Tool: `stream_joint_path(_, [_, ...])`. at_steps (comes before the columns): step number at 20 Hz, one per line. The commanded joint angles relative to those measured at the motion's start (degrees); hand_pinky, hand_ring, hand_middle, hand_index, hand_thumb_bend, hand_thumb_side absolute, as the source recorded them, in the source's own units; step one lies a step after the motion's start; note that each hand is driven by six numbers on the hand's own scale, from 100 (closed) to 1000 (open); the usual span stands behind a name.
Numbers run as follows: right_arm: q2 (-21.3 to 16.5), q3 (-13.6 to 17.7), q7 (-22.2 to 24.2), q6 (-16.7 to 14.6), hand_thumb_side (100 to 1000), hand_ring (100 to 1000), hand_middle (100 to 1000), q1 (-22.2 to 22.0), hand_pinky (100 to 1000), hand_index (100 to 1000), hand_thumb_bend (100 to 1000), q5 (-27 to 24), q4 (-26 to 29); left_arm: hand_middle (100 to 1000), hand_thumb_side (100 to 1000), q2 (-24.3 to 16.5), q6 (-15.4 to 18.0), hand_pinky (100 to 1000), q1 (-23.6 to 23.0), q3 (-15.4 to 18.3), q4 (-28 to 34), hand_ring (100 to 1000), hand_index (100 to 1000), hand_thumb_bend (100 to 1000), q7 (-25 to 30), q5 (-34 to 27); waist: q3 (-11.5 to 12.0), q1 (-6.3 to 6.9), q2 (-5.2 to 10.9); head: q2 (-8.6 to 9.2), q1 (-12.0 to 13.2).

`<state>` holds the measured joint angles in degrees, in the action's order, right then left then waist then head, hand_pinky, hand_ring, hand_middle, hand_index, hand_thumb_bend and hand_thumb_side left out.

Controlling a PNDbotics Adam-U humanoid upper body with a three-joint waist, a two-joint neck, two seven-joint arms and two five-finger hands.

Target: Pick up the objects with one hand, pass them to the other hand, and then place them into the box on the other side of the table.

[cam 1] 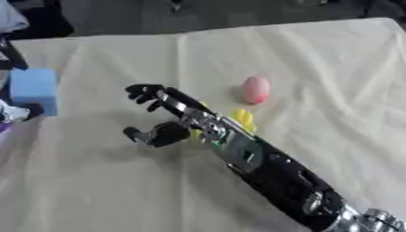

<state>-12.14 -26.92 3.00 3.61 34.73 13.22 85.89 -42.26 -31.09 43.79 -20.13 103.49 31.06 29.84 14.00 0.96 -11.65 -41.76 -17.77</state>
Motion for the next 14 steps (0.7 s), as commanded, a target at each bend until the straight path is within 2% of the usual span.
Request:
stream_joint_path(1, [-0.8, 0.6, -0.2, 0.0, 246, 859, 833, 0.8, 773, 934, 326, -0.6, 1.7, 176, 100, -4.2, -1.2, 715, -0.8, 3.2, 0.6, 450, 275, 498, -1.9, -0.6, 0.1, 0.19, 1.65, 0.17, 0.0])
stream_joint_path(8, [-1.0, 0.5, 0.1, 0.1, 248, 857, 832, 0.9, 773, 933, 325, -1.0, 2.3, 169, 100, -7.6, -3.4, 712, -4.7, 7.7, -1.2, 441, 267, 500, -7.2, -3.2, 0.3, -0.2, 1.54, 0.39, 0.1])
stream_joint_path(14, [-1.1, 0.8, -0.3, 0.5, 247, 855, 831, 1.1, 772, 932, 317, -1.9, 3.1, 169, 100, -8.6, -4.8, 713, -7.3, 11.3, -6.5, 442, 268, 497, -10.3, -4.8, 0.6, -0.36, 1.43, 0.52, 0.3])
